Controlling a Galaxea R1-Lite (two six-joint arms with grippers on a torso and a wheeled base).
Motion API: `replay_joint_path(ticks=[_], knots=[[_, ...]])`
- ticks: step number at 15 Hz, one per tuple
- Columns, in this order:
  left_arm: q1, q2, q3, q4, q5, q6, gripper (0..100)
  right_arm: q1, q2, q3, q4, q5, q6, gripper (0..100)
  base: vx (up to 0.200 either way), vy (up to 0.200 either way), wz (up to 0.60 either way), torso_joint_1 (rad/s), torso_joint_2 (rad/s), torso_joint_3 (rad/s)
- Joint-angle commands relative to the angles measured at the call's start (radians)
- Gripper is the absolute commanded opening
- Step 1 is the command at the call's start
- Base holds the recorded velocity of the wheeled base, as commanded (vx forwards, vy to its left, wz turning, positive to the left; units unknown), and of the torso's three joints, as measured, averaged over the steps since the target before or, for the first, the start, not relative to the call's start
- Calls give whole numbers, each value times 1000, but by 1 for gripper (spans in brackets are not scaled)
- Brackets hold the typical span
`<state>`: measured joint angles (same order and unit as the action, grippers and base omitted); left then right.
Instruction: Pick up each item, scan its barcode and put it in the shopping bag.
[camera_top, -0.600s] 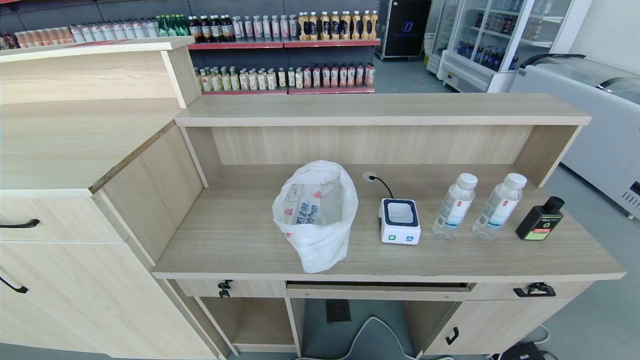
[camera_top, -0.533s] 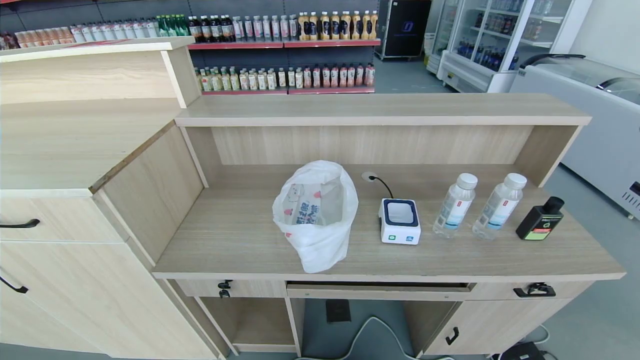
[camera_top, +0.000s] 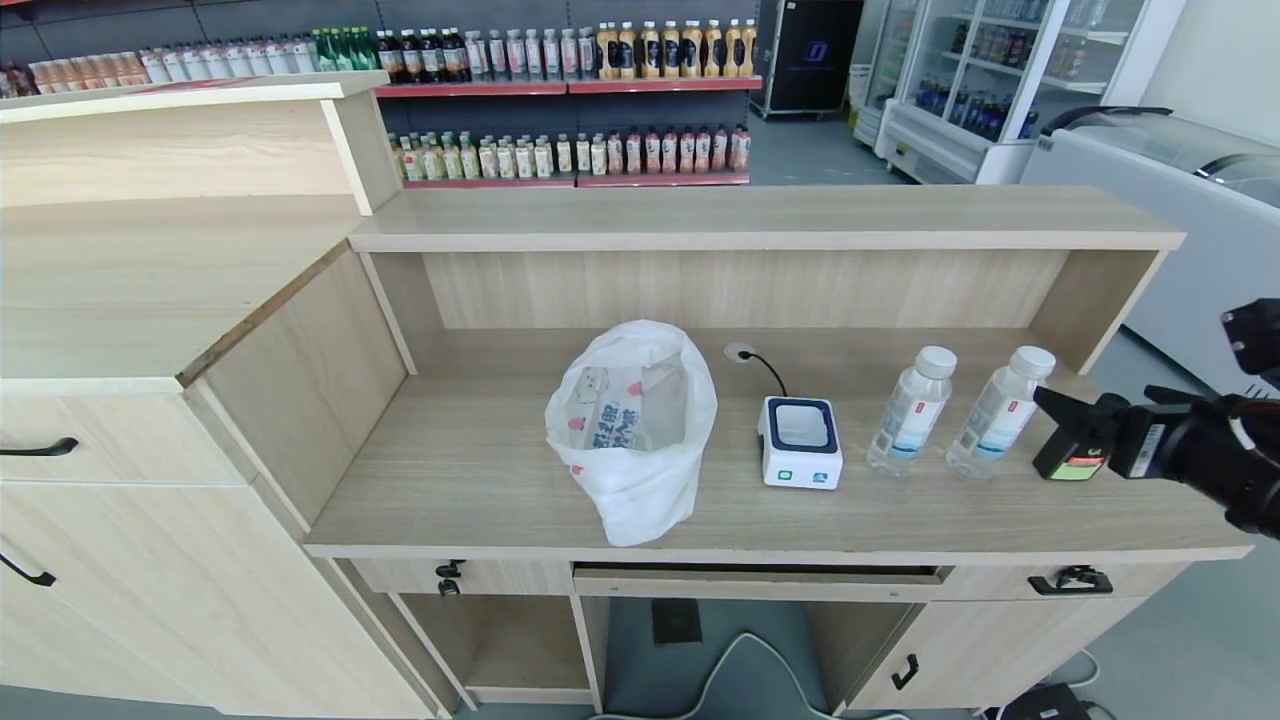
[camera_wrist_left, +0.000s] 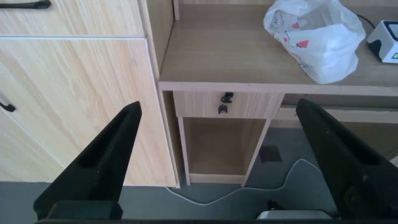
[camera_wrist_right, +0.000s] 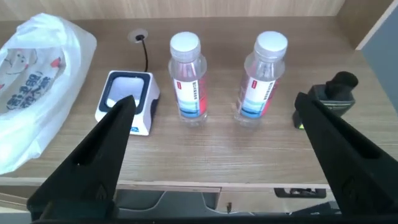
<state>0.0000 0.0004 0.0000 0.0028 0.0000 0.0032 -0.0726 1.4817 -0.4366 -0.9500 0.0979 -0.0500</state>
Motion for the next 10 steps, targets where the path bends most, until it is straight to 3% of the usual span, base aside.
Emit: replay_joint_path(ticks=[1, 10], knots=[[0, 0, 0, 0, 0, 1, 100, 0, 321, -8, -167, 22, -16, 100, 0, 0, 0, 0, 0, 0], [0, 0, 0, 0, 0, 0, 100, 39, 628, -171, -348, 56, -93, 100, 0, 0, 0, 0, 0, 0]])
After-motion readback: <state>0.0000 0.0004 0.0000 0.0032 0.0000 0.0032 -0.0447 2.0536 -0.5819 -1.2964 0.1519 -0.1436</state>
